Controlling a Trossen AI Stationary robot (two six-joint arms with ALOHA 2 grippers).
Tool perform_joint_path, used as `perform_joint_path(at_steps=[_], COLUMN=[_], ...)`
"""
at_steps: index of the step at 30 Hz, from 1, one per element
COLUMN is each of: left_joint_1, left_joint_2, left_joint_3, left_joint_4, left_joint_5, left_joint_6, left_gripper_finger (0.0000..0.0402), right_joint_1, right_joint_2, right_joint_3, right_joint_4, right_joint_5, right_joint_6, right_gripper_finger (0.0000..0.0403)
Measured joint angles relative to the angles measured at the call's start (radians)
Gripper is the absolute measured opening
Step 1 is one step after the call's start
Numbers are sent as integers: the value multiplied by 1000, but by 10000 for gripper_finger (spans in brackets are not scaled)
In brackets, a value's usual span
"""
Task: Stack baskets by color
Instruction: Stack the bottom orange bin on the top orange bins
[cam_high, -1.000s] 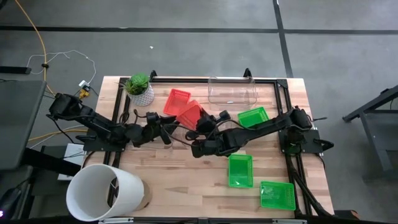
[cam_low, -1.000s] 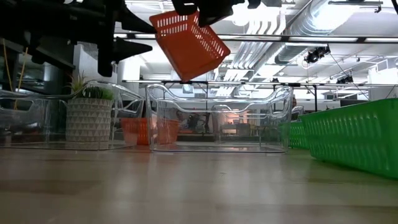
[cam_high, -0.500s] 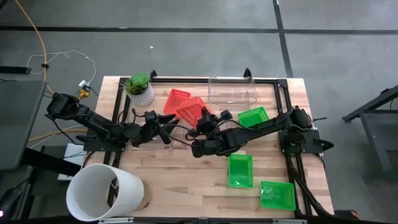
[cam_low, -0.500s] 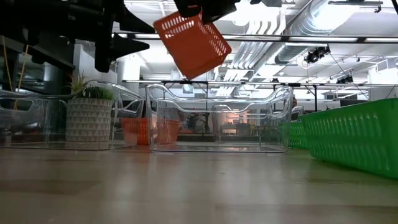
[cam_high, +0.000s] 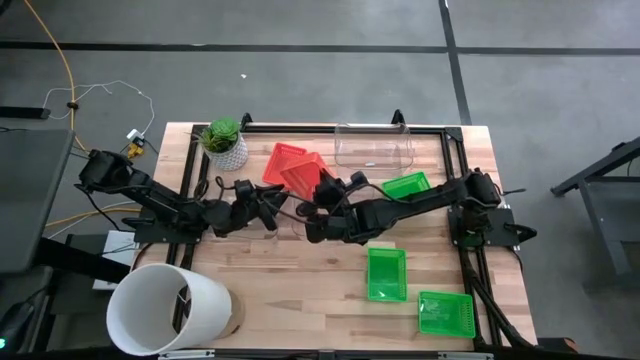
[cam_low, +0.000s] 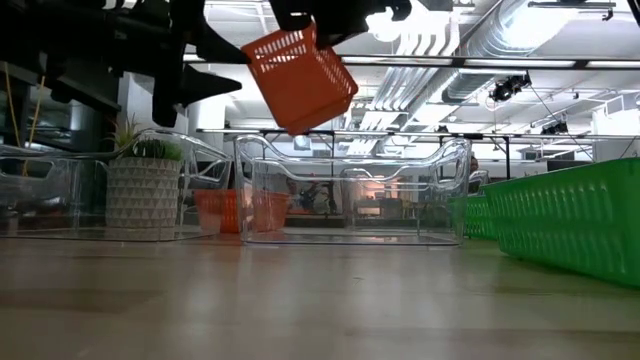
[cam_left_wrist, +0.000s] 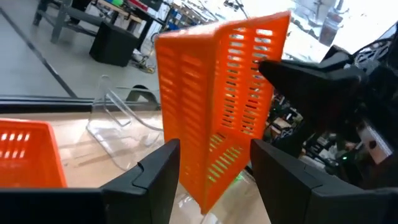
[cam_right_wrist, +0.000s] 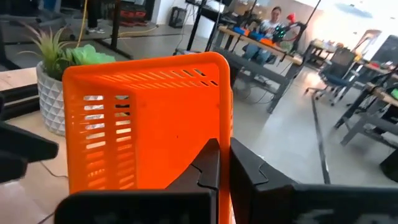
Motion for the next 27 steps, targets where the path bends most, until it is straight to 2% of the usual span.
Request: perform_joint_path(at_steps=[11, 15, 22, 27], left_joint_1=[3, 12, 32, 51], left_joint_2=[-1, -1, 20, 46], left_joint_3=[0, 0, 0, 0], left_joint_4=[-2, -2, -17, -12], left_joint_5=[-64, -65, -62, -29], left_joint_6=[1, 2, -3, -7], left_gripper_finger=[184, 184, 184, 156], right_joint_1=[-6, -6, 4, 4], right_joint_2=[6, 17, 17, 17], right_joint_3=[0, 0, 0, 0], right_joint_4=[24, 44, 80, 77], right_joint_5=[-61, -98, -96, -101], right_joint_6=[25, 21, -1, -1], right_gripper_finger=[0, 0, 0, 0])
